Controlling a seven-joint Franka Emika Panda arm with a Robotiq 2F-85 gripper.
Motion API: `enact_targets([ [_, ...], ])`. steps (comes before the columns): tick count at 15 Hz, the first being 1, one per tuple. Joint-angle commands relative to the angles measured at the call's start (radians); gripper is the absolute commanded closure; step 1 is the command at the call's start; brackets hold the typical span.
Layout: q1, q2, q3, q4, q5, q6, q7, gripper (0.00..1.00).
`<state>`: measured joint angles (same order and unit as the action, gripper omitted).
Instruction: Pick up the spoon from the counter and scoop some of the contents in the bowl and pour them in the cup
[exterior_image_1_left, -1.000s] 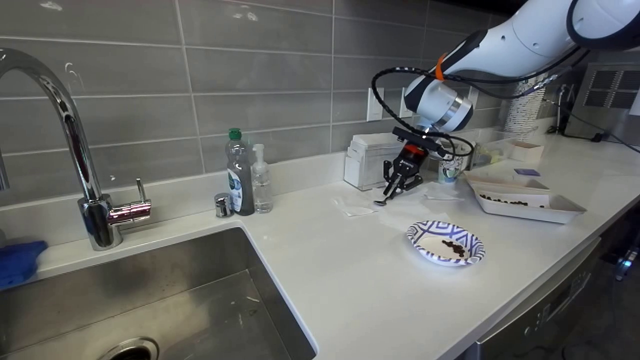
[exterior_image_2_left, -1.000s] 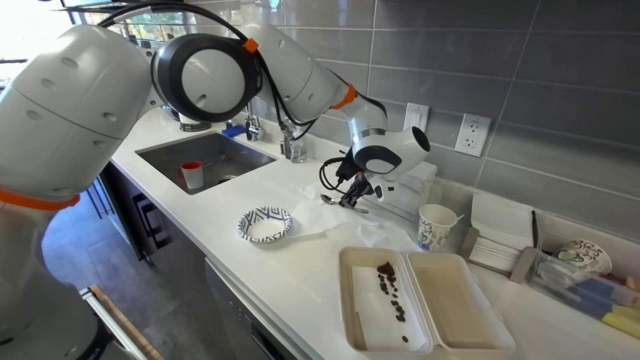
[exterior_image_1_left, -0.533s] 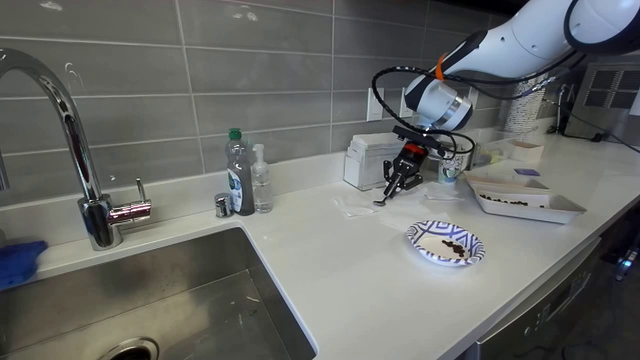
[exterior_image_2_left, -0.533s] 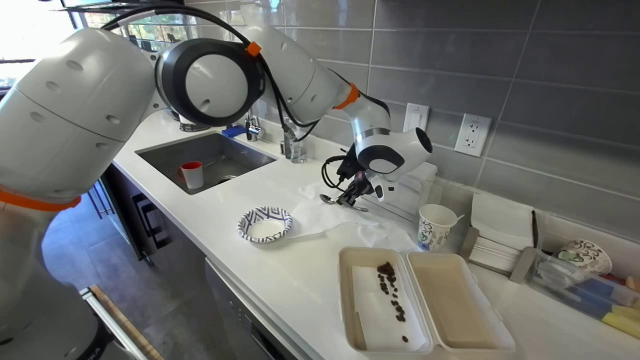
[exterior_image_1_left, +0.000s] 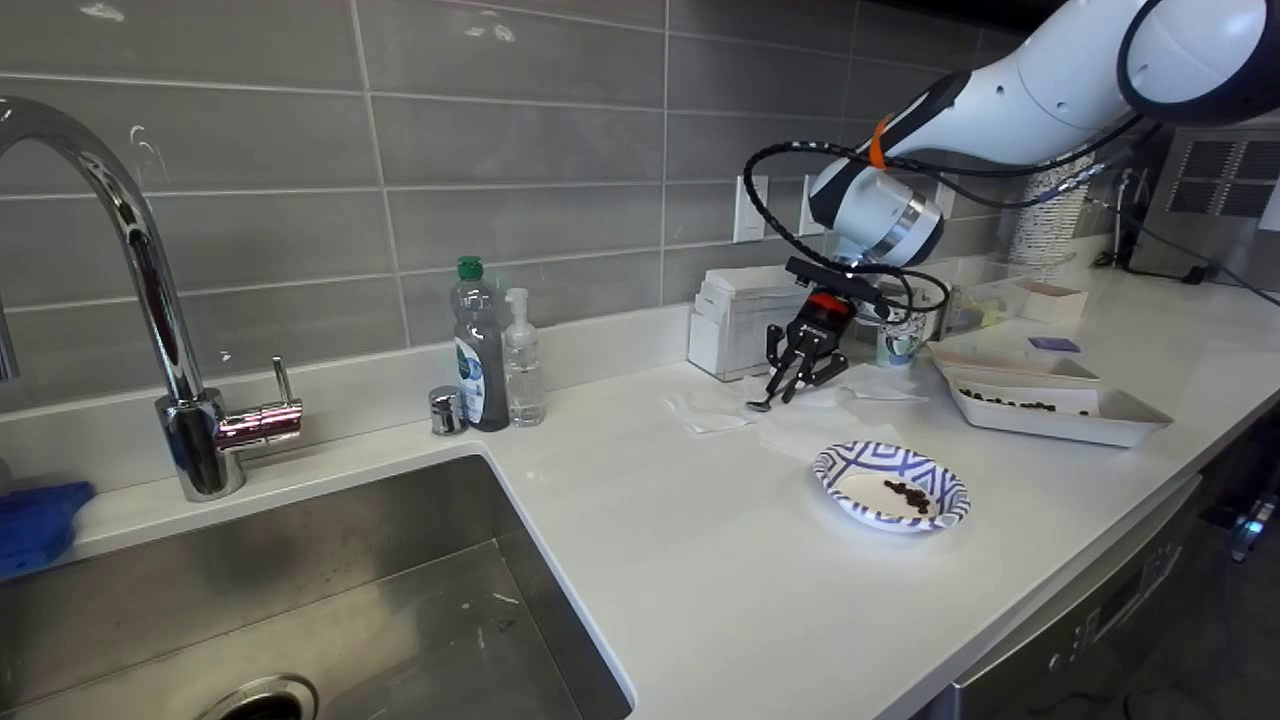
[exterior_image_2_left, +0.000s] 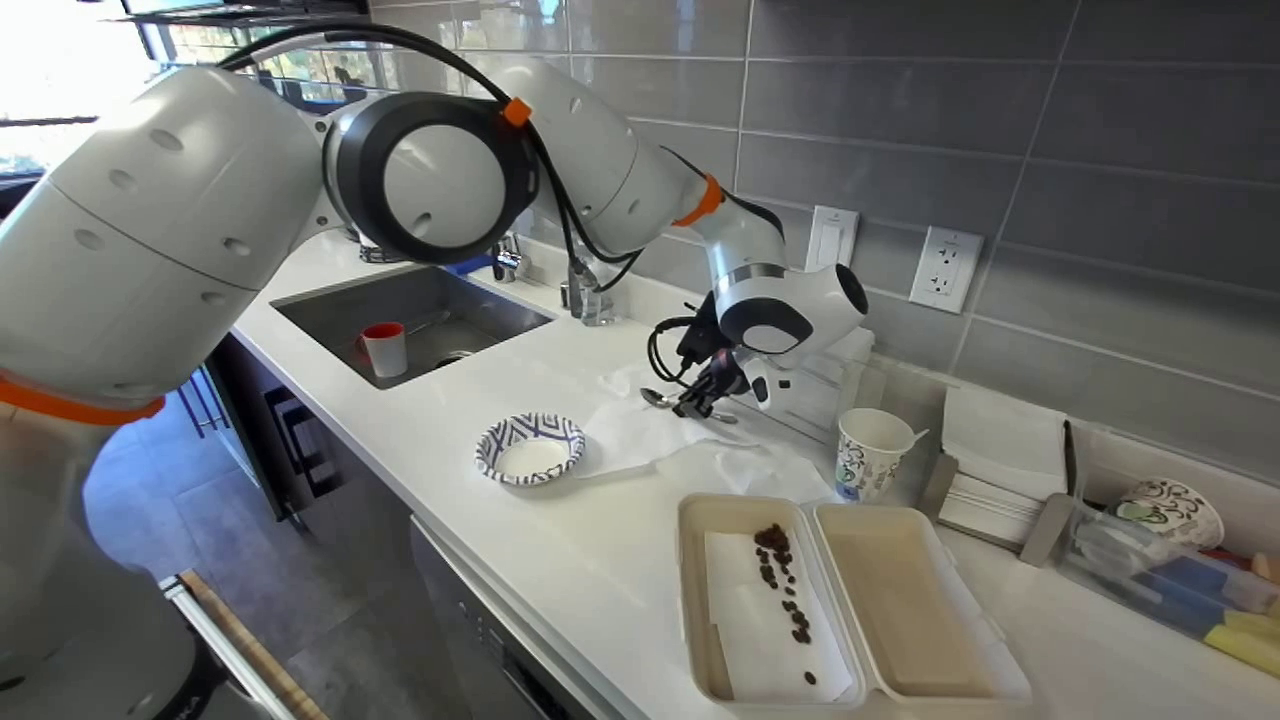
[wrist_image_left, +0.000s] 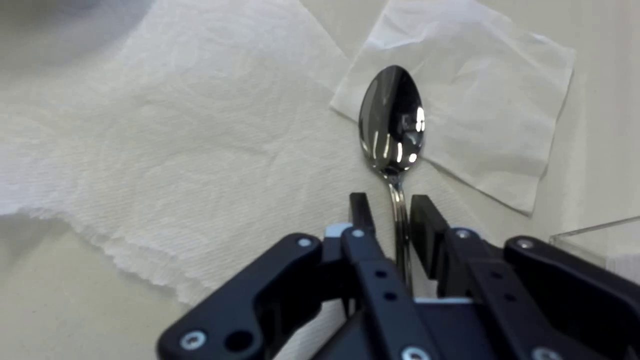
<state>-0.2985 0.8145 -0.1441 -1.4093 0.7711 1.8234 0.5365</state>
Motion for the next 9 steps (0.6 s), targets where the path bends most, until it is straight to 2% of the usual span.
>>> enact_targets([
  [1,-0.014,0.034,0.006,0.047,0.01,-0.034,0.01,0.85],
  [2,-0.014,0.036,0.006,0.05,0.009,-0.037,0.012,0.96],
  [3,-0.013,0.035,0.005,0.049,0.008,-0.037,0.013,1.0],
  [9,-0.01,-0.004,0.005,0.01,0.016,-0.045,0.024,0.98],
])
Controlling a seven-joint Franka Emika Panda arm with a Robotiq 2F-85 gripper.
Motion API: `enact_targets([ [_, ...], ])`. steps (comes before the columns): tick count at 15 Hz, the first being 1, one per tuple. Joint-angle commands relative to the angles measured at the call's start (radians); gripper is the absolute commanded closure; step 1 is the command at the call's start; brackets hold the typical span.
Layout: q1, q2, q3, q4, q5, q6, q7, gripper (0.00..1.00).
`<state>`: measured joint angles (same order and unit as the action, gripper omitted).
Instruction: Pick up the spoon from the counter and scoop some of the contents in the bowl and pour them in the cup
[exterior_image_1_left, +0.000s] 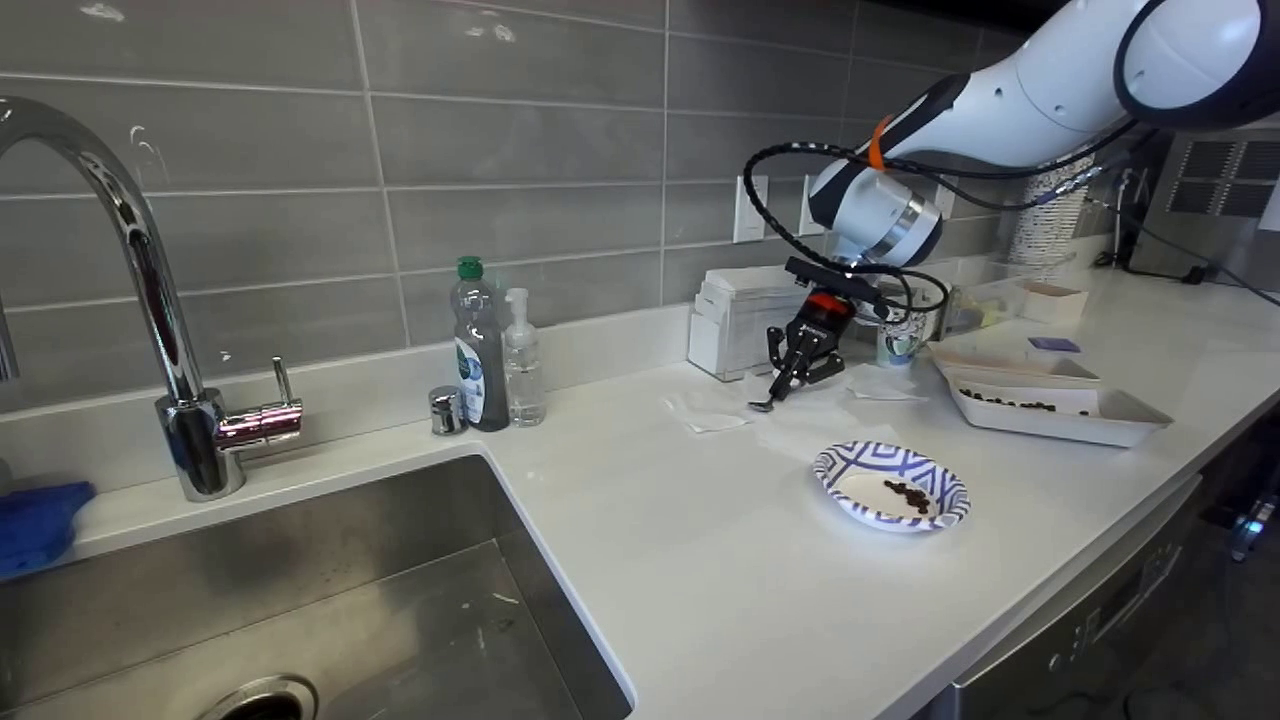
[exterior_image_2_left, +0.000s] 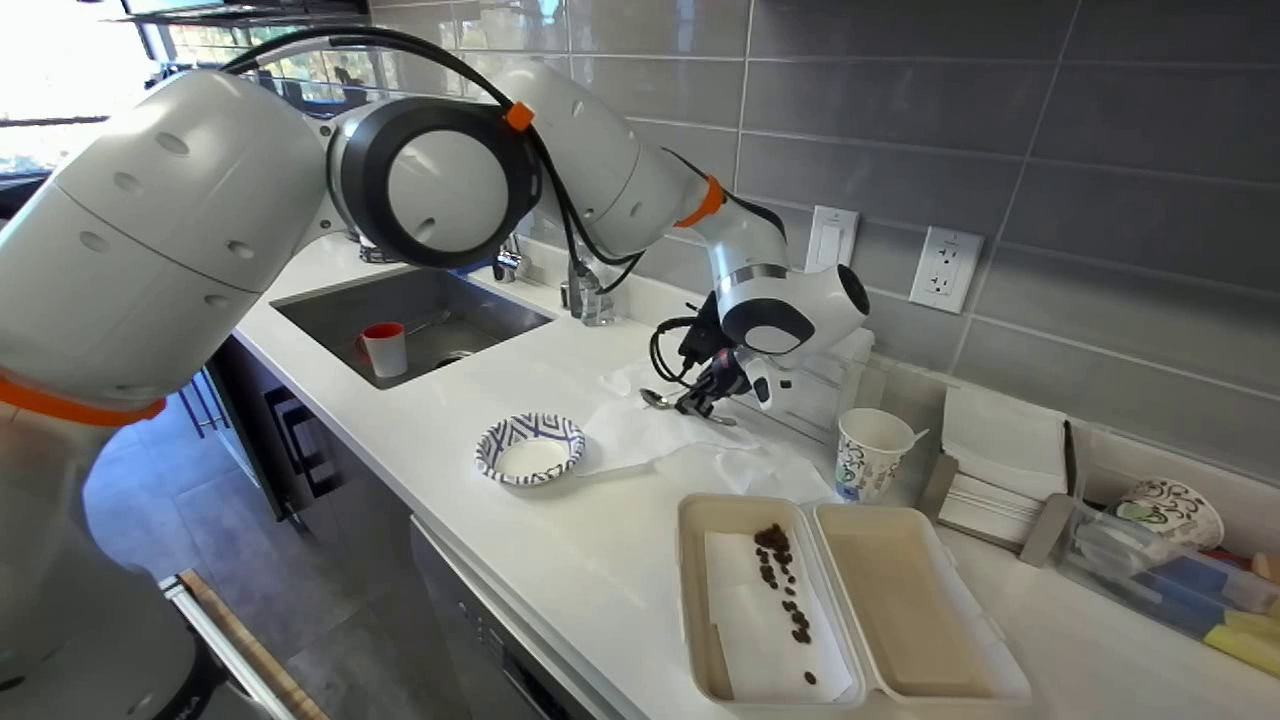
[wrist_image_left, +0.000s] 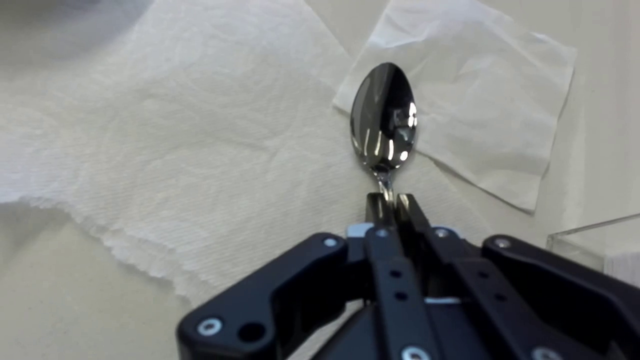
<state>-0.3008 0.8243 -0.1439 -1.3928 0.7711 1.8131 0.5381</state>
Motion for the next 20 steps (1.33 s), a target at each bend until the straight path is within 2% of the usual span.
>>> enact_targets([
  [1,-0.004,-0.03,0.004,-0.025,0.02,-0.032,0.034,0.98],
  [6,0.008,-0.154,-0.011,-0.179,0.059,-0.003,0.12,0.98],
  [13,0.017,-0.389,-0.081,-0.521,0.175,0.104,0.186,0.98],
  [16,0.03,-0.507,-0.137,-0.675,0.154,0.203,0.207,0.98],
  [20,0.029,-0.647,-0.199,-0.801,0.074,0.284,0.268,0.98],
])
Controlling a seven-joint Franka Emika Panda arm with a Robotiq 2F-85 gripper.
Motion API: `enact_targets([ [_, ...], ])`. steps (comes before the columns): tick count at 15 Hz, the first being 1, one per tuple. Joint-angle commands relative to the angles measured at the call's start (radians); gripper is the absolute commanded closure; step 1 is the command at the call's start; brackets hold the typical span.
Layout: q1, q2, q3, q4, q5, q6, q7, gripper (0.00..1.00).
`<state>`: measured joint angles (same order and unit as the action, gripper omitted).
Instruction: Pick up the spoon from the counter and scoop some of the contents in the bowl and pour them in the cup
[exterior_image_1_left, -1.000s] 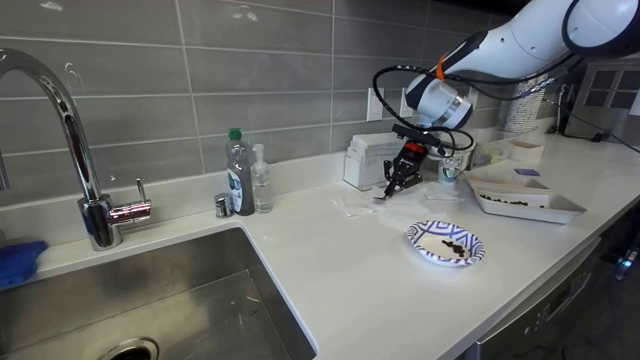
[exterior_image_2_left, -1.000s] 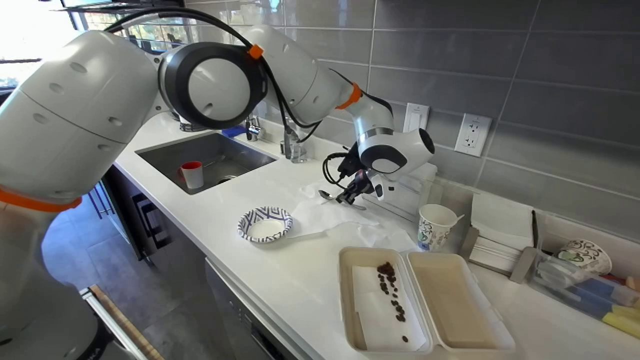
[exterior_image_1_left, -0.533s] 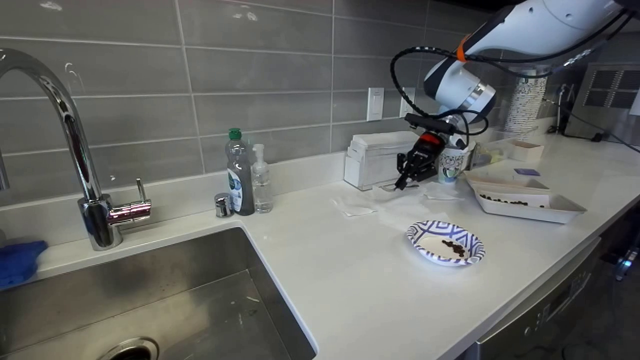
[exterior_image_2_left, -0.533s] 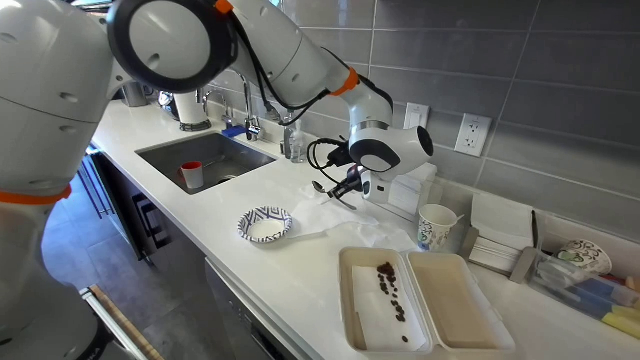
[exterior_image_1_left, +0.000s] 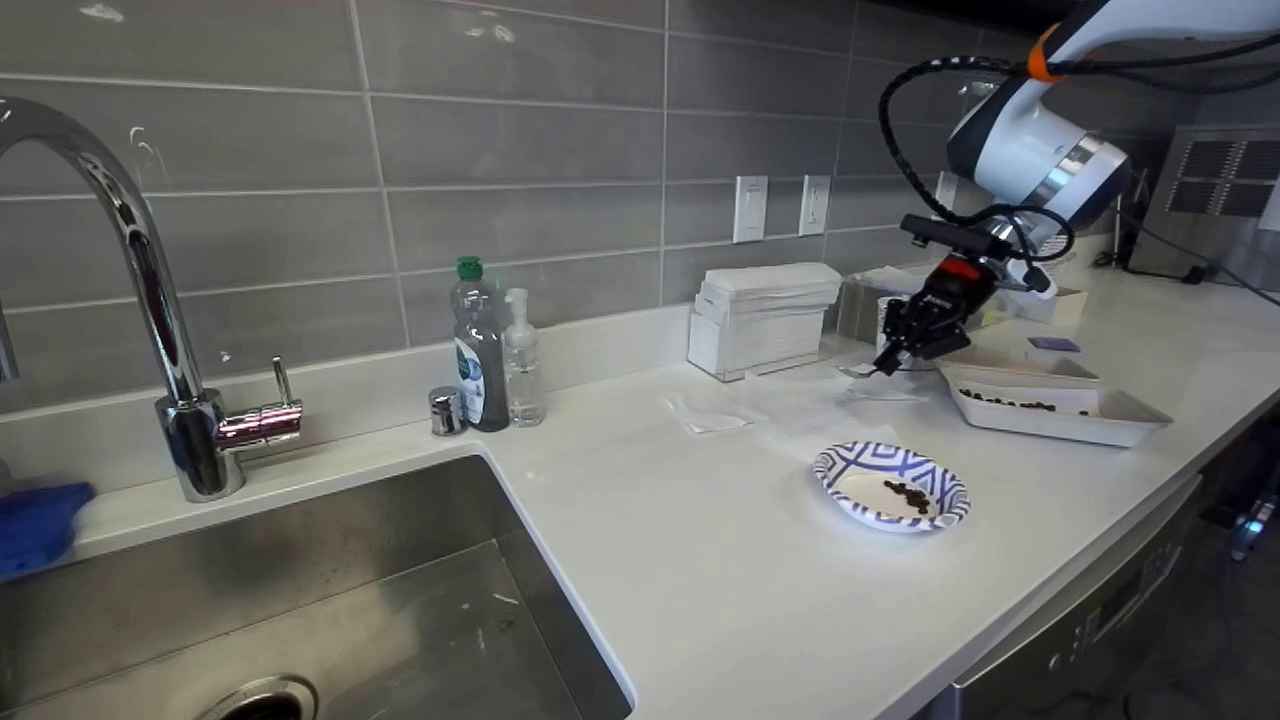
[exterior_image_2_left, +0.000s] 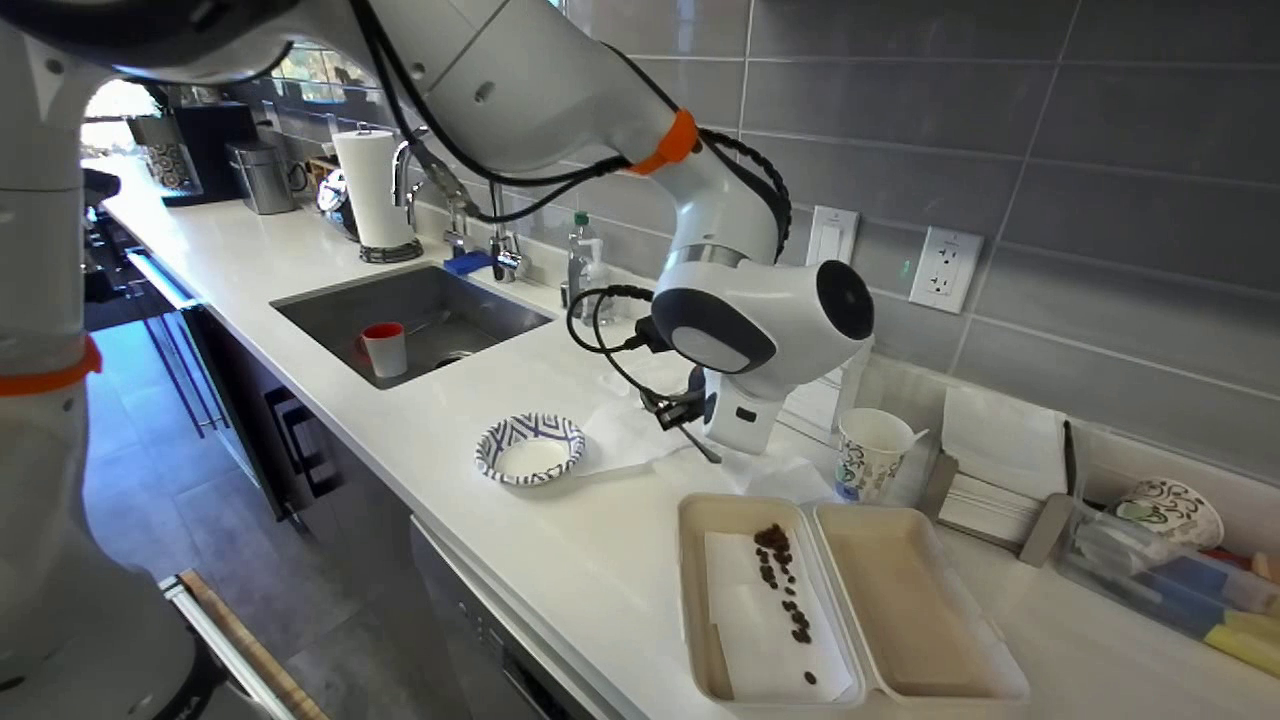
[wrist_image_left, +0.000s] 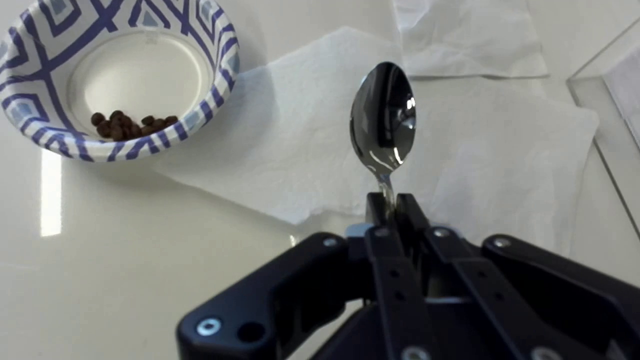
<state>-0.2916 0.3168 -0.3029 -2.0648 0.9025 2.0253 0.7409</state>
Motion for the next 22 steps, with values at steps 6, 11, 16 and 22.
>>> enact_targets([
  [6,-0.01,-0.268,-0.09,-0.169,-0.345,0.151,0.288,0.98],
  [11,-0.062,-0.263,-0.113,-0.171,-0.468,0.165,0.452,0.98],
  [16,-0.087,-0.245,-0.116,-0.152,-0.45,0.129,0.429,0.92],
  [22,-0.113,-0.189,-0.141,-0.115,-0.468,0.143,0.568,0.98],
])
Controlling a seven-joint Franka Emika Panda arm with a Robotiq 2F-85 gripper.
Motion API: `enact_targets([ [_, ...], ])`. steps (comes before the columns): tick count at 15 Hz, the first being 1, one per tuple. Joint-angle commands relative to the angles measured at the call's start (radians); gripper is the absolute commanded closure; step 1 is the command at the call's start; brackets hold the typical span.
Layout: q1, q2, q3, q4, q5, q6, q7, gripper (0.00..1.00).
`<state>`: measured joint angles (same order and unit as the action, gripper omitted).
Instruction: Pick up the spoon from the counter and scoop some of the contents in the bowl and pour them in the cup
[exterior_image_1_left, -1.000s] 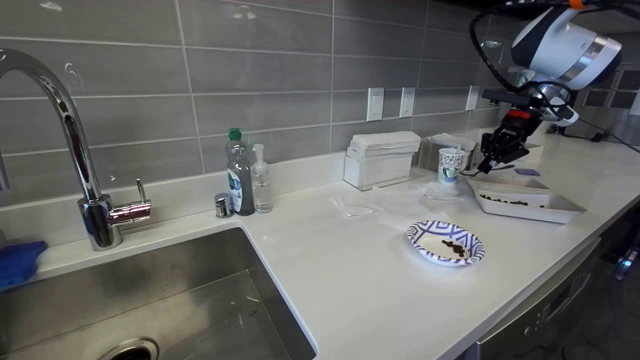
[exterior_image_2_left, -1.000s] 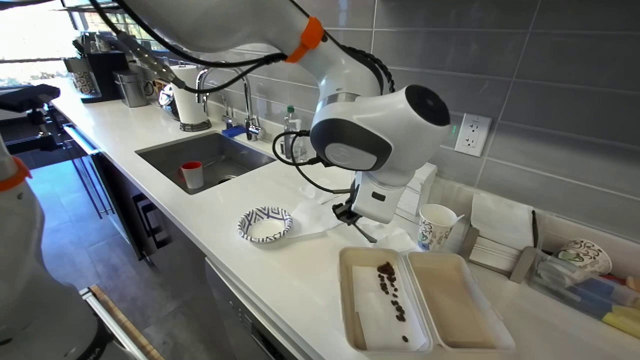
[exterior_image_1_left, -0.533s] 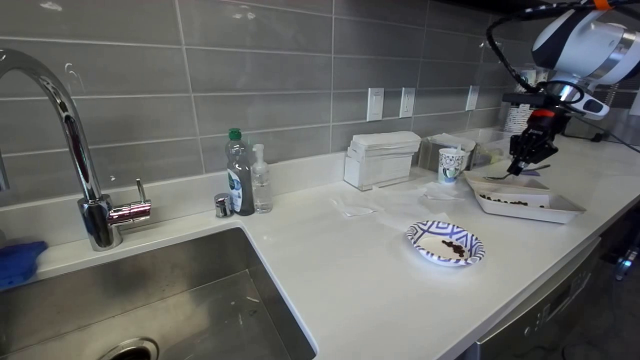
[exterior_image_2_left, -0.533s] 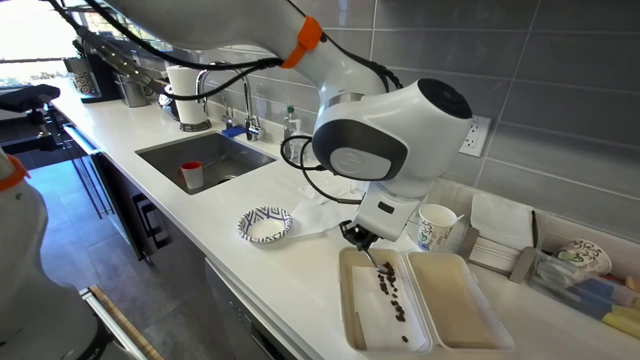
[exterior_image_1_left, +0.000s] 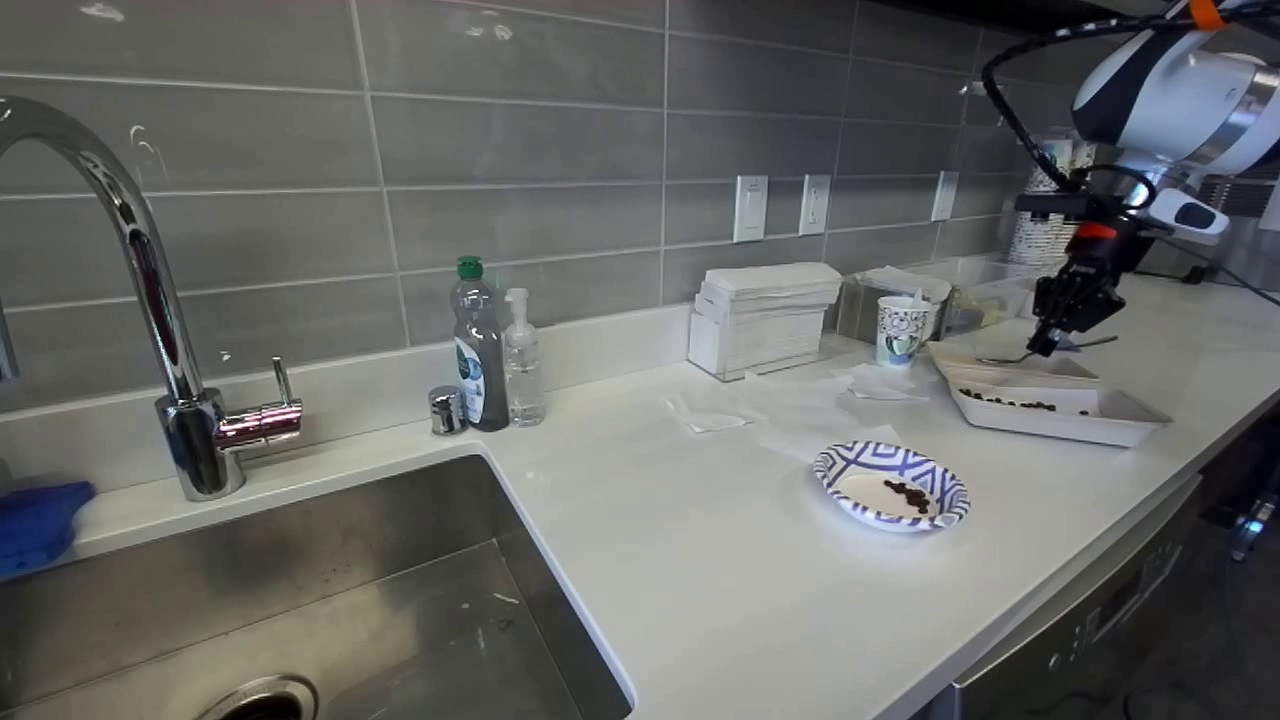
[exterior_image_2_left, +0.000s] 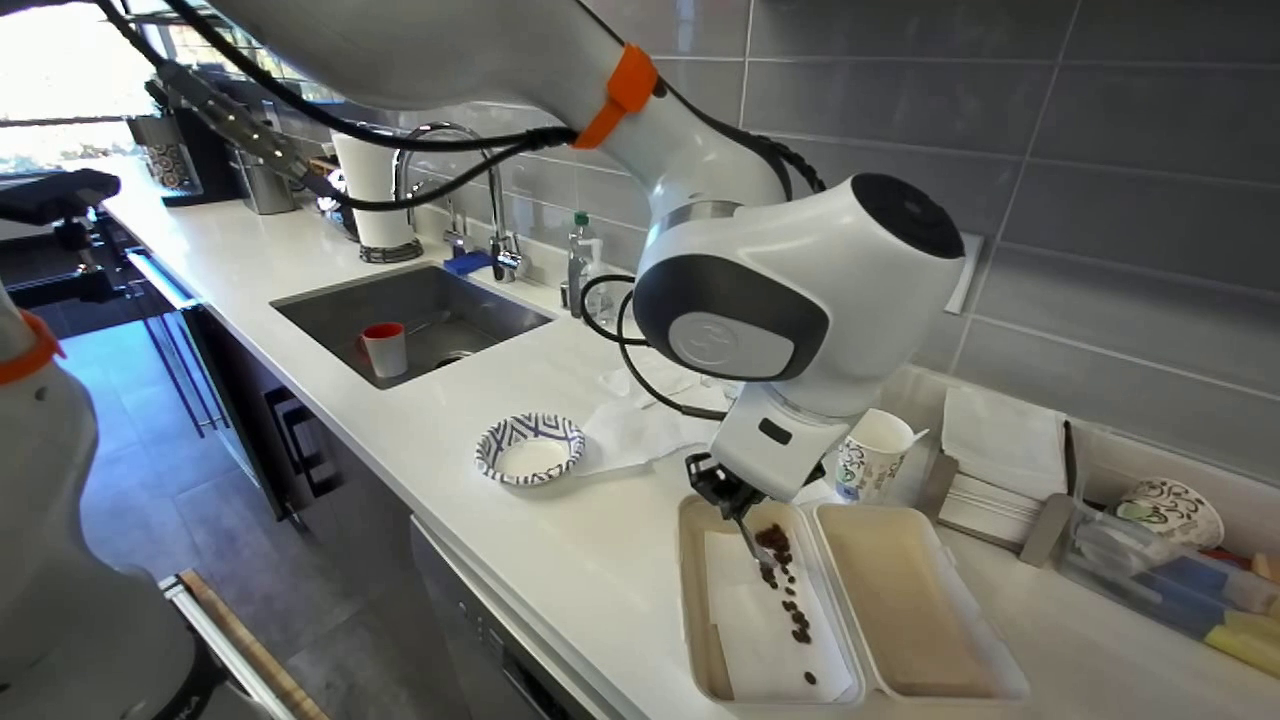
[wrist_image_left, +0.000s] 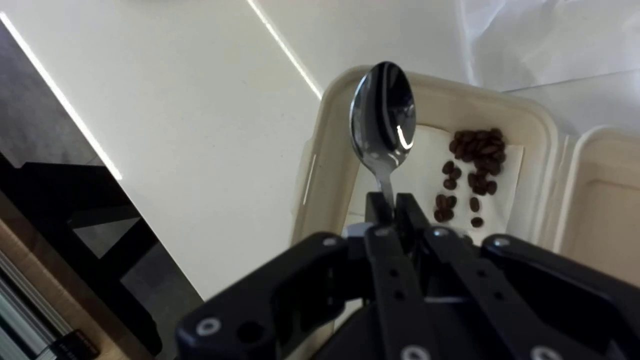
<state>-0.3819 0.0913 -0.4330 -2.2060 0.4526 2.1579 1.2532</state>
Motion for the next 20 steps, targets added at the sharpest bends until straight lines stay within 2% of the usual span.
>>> enact_targets([
  [1,-0.03,0.048,-0.017,0.034,-0.022,0.008,0.066,0.98],
  [9,-0.06,0.13,-0.067,0.085,-0.135,0.012,0.222,0.98],
  [13,-0.052,0.171,-0.083,0.113,-0.192,0.057,0.342,0.98],
  [20,-0.04,0.265,-0.08,0.188,-0.296,0.046,0.469,0.98],
])
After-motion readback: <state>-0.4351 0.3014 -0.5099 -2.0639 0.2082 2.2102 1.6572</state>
